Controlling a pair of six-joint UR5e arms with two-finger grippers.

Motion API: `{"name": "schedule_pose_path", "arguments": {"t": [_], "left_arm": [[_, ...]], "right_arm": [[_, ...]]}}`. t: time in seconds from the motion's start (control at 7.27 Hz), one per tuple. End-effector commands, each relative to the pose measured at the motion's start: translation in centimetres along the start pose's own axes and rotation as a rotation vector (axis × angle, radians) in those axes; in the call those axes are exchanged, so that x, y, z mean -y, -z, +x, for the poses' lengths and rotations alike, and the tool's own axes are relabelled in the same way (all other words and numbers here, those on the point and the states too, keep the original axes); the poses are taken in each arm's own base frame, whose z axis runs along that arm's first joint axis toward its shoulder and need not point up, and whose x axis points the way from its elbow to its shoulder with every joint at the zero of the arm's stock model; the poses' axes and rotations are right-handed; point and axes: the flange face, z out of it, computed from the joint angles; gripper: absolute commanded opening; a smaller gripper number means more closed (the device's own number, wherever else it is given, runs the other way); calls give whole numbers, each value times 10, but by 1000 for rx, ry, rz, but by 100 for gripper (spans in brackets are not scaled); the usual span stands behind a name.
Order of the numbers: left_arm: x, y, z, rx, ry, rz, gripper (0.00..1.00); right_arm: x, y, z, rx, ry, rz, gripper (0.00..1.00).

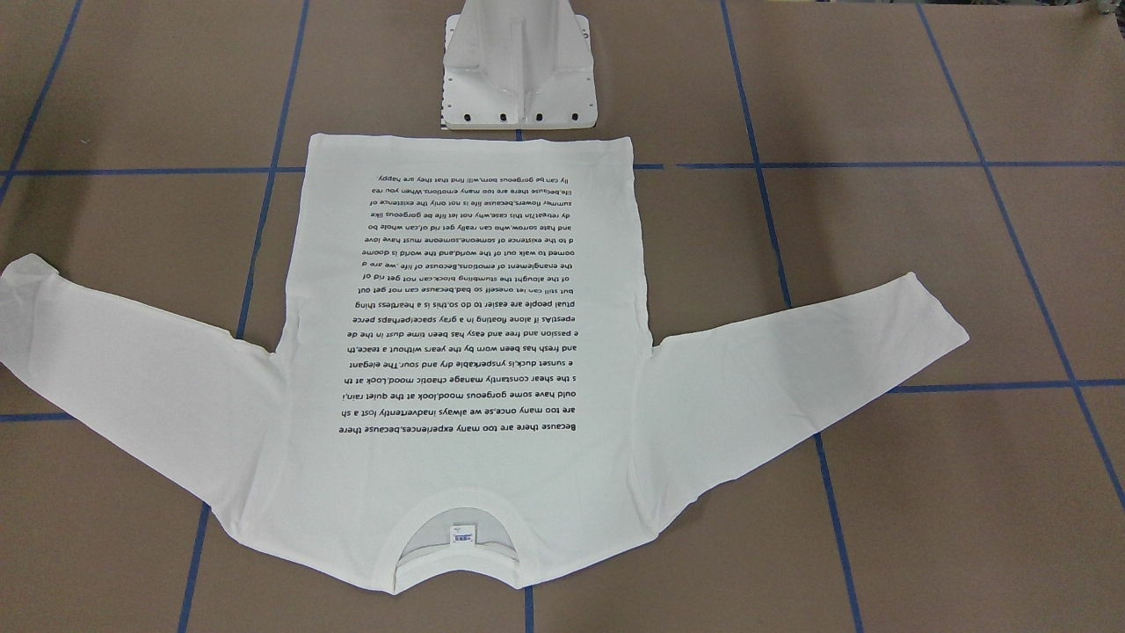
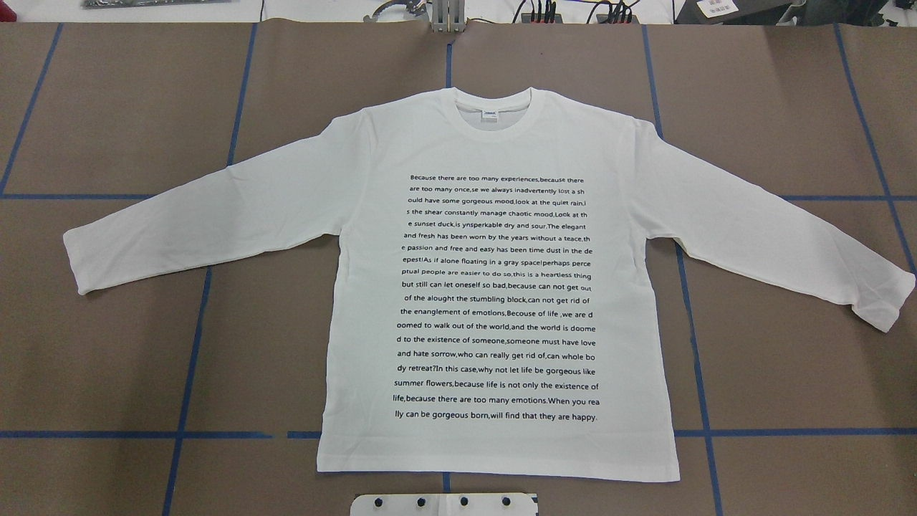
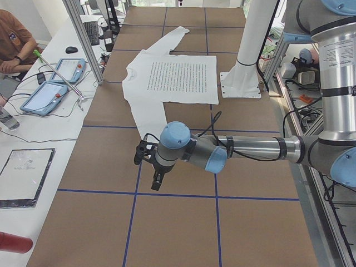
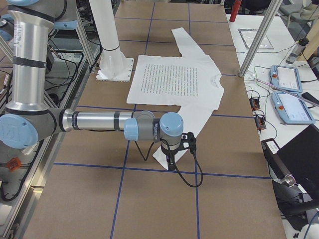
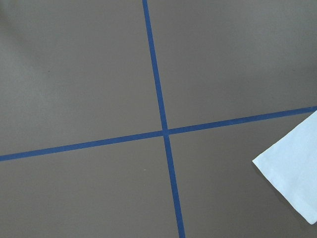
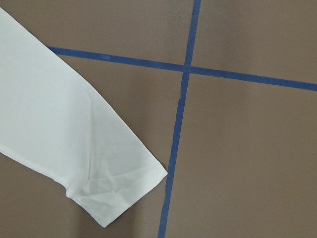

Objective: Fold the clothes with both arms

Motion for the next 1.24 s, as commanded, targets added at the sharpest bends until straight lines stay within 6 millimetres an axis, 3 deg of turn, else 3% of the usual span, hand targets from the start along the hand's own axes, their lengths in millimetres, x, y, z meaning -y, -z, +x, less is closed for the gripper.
{"name": "schedule_pose_path", "arguments": {"t": [0.0, 0.28, 0.41, 0.55, 0.83, 1.1], "left_arm": [[-1, 1, 7, -57, 1, -4, 100], [-1, 1, 8, -67, 1, -4, 100], [0, 1, 9, -67, -4, -1, 100], [0, 1, 9, -68, -15, 10, 100], [0, 2, 9, -68, -15, 11, 100], [0, 2, 10, -70, -16, 12, 100]], "right_arm": [[5, -37, 2, 17, -5, -60, 100], [7, -78, 4, 25, -53, -27, 93], [0, -103, 25, 27, -66, -28, 94], [8, -117, 38, 29, -90, -21, 94], [23, -133, 19, 32, -165, -47, 92], [25, -145, 8, 33, -149, -73, 91]]}}
